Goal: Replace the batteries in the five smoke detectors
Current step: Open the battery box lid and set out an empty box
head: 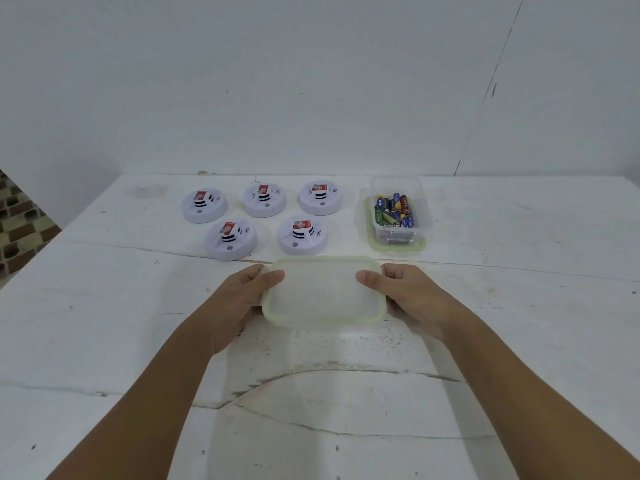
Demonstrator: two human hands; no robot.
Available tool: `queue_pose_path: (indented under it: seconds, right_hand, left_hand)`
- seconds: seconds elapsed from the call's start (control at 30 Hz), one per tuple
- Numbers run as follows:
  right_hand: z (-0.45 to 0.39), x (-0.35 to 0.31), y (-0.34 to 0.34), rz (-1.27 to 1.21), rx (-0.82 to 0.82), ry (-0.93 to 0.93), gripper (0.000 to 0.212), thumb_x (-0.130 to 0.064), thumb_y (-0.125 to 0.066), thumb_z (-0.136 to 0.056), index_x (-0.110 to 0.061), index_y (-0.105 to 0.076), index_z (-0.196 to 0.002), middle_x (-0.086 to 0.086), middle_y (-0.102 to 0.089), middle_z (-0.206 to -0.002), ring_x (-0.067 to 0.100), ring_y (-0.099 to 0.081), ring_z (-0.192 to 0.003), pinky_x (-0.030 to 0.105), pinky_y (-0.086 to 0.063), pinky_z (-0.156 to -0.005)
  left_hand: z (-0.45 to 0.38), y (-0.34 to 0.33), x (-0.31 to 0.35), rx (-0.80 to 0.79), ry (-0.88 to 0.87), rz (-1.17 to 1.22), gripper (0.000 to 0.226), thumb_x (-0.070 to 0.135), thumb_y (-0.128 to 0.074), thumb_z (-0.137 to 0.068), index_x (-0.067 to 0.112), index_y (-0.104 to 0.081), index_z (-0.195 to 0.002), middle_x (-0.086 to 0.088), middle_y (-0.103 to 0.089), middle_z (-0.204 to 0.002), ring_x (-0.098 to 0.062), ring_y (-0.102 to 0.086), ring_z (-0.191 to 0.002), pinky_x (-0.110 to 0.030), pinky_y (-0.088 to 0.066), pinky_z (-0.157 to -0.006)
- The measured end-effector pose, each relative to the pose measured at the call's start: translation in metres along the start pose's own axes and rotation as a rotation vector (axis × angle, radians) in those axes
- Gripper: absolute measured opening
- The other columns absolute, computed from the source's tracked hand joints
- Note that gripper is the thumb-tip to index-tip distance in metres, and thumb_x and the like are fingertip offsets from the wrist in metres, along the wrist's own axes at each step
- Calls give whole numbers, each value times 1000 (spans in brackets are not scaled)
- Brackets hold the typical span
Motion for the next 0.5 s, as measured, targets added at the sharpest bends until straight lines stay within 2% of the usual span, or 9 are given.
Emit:
queue_pose_path:
  seconds: [0.07, 0.13, 0.2, 0.33, 0.4, 0.43, 0.47, 0.5]
  right_hand:
    - [-1, -1, 1, 13, 10, -16, 30, -30, -77, -92, -6, -61, -99, 1, -49, -65, 8, -35, -46, 16, -28, -43]
    - [-1, -1, 2, -6, 25, -7, 34, -34, -81, -88, -10, -57, -82, 4, -39, -62, 17, -21, -52, 25, -17, -45]
    - [-3, 0, 5, -31, 63, 26, 50, -33, -83, -87, -18, -42, -62, 6, -31, -59, 24, -12, -59, 27, -10, -47]
    - [1, 0, 5, -7, 70, 27, 56, -34, -82, -88, -22, -39, -54, 5, -35, -59, 24, -16, -60, 28, -11, -52]
    - [3, -1, 4, -13, 98, 7, 52, -31, -82, -89, -23, -44, -55, 3, -42, -61, 17, -28, -53, 22, -20, -46]
    - [3, -2, 4, -20, 122, -3, 45, -29, -83, -88, -21, -48, -60, 4, -48, -64, 14, -40, -50, 21, -31, -40]
    - [4, -2, 3, -40, 141, -9, 36, -28, -84, -87, -18, -53, -70, 7, -57, -72, 14, -54, -55, 21, -44, -41]
    - [5, -2, 2, -71, 157, -20, 30, -26, -85, -85, -15, -57, -84, 9, -63, -84, 15, -63, -65, 23, -56, -50]
  left_hand:
    - [2, -1, 1, -6, 8, -11, 61, 36, -68, -92, -7, -57, -133, -14, -73, -124, -38, -67, -119, -55, -49, -109]
    - [1, -1, 0, -6, 22, -20, 57, 34, -67, -95, -8, -56, -133, -15, -74, -124, -38, -67, -119, -53, -51, -108]
    - [0, 0, -1, -3, 22, -18, 51, 31, -64, -99, -8, -57, -132, -14, -74, -123, -37, -68, -118, -50, -53, -105]
    - [0, -1, -2, 1, 37, -8, 42, 30, -62, -100, 0, -64, -130, -12, -74, -124, -34, -68, -119, -48, -53, -105]
    - [2, -1, 0, 21, 48, -7, 46, 33, -65, -98, -1, -64, -128, -12, -75, -122, -34, -69, -117, -48, -53, -103]
    - [3, -2, 2, 44, 43, -16, 52, 39, -70, -95, -3, -64, -125, -12, -76, -119, -33, -71, -113, -50, -54, -103]
    - [4, -2, 5, 96, 30, -34, 60, 47, -75, -90, -3, -62, -120, -11, -77, -115, -32, -73, -107, -55, -54, -102]
    - [5, -1, 5, 175, 14, -63, 68, 56, -79, -83, -1, -60, -114, -10, -77, -110, -30, -74, -100, -56, -54, -99]
Point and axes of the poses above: each hand's wrist, its own z-axis away from the middle knuckle, its own y-axis out of the back of the hand, x = y × z, the point moved 4 cm from there along -z, towards the middle knuckle
